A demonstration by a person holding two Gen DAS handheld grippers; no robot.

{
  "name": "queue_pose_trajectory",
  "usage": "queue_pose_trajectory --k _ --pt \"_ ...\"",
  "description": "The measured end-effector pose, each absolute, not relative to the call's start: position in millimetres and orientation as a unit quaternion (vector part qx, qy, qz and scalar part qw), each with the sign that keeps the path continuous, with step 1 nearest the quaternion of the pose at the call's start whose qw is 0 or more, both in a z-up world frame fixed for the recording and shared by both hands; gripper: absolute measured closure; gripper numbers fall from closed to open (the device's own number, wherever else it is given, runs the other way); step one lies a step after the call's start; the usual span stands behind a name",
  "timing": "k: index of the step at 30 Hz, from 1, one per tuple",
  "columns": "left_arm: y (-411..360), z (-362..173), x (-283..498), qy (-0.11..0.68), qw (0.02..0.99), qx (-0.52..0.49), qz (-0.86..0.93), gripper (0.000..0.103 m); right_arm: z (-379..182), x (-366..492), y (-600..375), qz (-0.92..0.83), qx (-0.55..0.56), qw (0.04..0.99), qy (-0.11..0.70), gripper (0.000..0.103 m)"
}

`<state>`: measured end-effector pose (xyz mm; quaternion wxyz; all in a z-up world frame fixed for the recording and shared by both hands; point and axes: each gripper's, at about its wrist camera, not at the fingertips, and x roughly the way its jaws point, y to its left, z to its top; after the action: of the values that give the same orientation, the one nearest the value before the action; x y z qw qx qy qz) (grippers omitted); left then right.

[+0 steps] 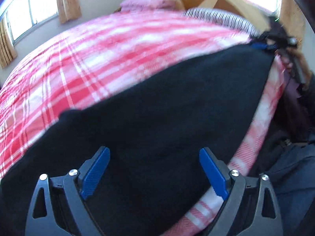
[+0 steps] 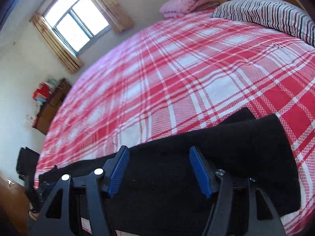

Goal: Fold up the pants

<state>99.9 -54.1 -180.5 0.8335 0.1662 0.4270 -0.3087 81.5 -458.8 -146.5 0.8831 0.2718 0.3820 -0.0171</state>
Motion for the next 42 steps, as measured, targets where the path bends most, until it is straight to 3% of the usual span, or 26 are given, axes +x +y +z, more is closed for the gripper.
queue_pose_trajectory --k 7,10,20,29,36,42 --pt "-56 -180 92 0.416 0.84 0.163 -0.307 0.003 -117 54 -472 -0.064 0.249 0.897 0.36 0.038" --pt "-60 -183 94 0.417 0.844 0.162 -0.295 0.0 -133 49 -489 -0.064 0.276 0.885 0.37 0.038" --pt "-67 -180 96 0.424 0.848 0.172 -0.266 0.0 -117 18 -490 -0.096 0.253 0.896 0.351 0.038" --pt "-65 -184 98 0.427 0.848 0.165 -0.268 0.0 -130 -9 -511 -0.073 0.303 0.896 0.318 0.038" --pt "-65 -183 98 0.427 0.848 0.166 -0.267 0.0 -137 -10 -513 -0.114 0.281 0.891 0.339 0.038" --pt "-46 -160 100 0.402 0.864 0.189 -0.235 0.0 -130 -17 -516 -0.113 0.291 0.895 0.319 0.038"
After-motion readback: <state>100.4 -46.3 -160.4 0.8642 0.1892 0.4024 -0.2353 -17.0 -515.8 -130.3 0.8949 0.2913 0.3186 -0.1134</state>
